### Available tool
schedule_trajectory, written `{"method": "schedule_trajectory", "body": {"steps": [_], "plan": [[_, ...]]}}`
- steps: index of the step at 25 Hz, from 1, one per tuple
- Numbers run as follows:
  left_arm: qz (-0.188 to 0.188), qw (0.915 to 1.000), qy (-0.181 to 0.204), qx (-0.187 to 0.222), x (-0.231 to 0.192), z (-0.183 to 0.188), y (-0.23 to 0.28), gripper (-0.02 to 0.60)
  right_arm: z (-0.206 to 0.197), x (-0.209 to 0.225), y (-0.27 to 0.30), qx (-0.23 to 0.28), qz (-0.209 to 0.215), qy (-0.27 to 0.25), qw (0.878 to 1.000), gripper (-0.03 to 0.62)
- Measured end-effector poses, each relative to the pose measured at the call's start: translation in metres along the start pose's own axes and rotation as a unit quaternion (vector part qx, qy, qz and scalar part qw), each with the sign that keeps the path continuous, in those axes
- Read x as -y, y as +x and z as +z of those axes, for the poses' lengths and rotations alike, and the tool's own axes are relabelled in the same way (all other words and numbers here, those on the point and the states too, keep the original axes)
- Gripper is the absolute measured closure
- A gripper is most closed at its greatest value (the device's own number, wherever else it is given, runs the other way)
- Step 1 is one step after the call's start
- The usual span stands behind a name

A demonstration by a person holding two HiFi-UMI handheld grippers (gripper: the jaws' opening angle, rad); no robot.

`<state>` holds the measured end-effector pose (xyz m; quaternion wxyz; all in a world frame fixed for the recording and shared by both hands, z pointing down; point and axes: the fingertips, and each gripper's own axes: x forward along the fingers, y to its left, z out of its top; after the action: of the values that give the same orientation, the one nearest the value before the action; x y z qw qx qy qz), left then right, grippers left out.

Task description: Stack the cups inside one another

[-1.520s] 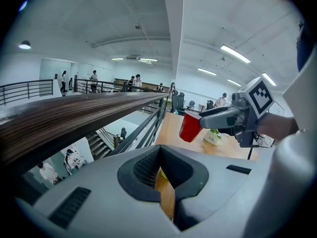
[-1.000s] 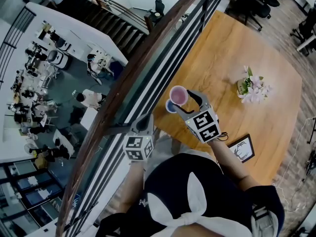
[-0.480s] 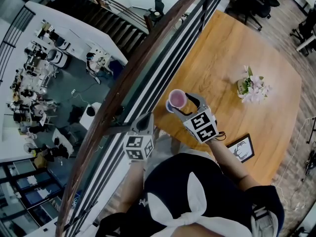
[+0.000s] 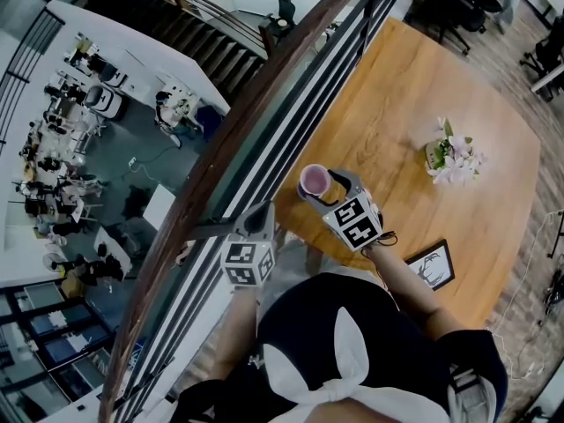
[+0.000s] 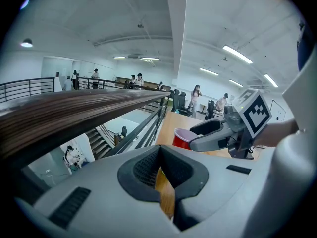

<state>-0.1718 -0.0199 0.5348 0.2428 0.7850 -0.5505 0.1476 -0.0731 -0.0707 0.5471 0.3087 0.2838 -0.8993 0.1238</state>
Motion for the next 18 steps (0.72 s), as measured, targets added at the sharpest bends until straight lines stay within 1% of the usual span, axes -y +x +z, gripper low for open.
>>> {"method": "schedule_trajectory", "body": {"steps": [11, 18], "plan": [[-0.002, 1.0, 0.001, -0.002, 0.0011, -0.0007, 0.0041, 0.565, -0.0086, -0.0056, 0.0089, -0.012, 0.015, -0.003, 1.0, 0.272], [-0.002, 1.0, 0.001, -0.003, 0.0002, -0.001, 0.007, 0.565, -0.0077, -0.0031, 0.0088, -0.005, 0.016, 0.003, 1.0, 0.273]]}}
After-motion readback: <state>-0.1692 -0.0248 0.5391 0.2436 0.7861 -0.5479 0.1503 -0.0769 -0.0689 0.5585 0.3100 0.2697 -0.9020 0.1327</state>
